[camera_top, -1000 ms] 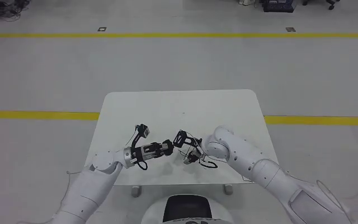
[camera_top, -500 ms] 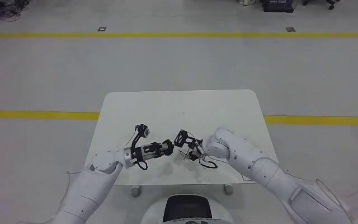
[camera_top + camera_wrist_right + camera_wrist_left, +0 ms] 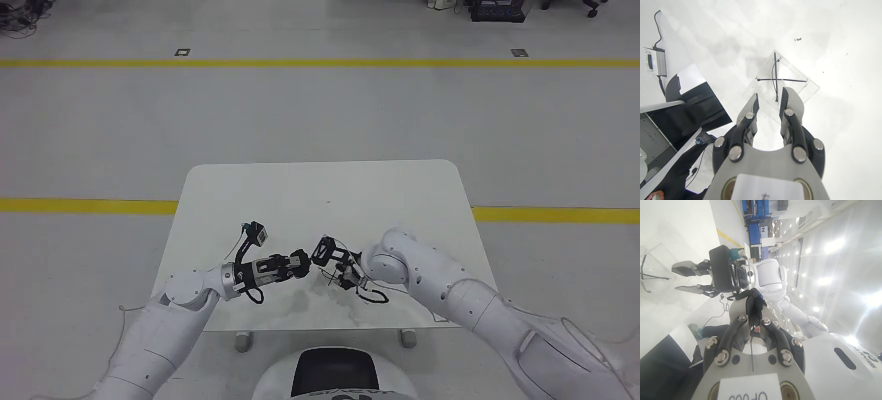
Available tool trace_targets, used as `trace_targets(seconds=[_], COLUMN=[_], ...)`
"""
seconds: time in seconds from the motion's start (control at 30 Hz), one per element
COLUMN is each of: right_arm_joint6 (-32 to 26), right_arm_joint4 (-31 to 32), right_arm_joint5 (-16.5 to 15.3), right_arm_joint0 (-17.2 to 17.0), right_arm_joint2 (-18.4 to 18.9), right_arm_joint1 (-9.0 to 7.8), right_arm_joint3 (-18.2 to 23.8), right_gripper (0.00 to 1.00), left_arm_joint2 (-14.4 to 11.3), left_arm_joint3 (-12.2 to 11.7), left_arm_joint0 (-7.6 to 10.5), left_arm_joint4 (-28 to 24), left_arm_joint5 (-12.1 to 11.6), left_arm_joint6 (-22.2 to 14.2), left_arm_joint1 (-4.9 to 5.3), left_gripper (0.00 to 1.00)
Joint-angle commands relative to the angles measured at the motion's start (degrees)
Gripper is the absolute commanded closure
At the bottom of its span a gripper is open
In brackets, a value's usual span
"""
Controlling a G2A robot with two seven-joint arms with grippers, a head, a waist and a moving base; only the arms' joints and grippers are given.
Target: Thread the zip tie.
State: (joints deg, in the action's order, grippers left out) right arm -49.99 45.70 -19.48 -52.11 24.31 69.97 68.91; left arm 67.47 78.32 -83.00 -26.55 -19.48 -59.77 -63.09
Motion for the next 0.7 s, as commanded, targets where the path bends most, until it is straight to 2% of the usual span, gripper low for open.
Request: trace_targets(seconds=[0.0,0.33,0.67], right_arm_joint6=[0.37,3.33,2.69], right_arm_joint4=[-0.84,-3.58,-5.92], right_arm_joint5=[0.0,0.0,0.0], right_arm_joint0=[0.52,2.99,5.28], right_arm_joint2=[-0.81,-4.71,-8.61], right_arm_joint1=[0.19,1.19,2.15], right_arm_joint3=[-0.96,-4.76,-6.53], right_gripper=[0.78,0.87,0.86], left_arm_joint2=[0.0,0.0,0.0], left_arm_joint3=[0.0,0.0,0.0], left_arm_joint0=[0.0,0.0,0.0], left_arm_joint4=[0.0,0.0,0.0], left_arm_joint5=[0.0,0.0,0.0], left_arm_joint6=[0.0,0.0,0.0], left_arm_joint1=[0.0,0.0,0.0], left_gripper=[1.0,1.0,1.0])
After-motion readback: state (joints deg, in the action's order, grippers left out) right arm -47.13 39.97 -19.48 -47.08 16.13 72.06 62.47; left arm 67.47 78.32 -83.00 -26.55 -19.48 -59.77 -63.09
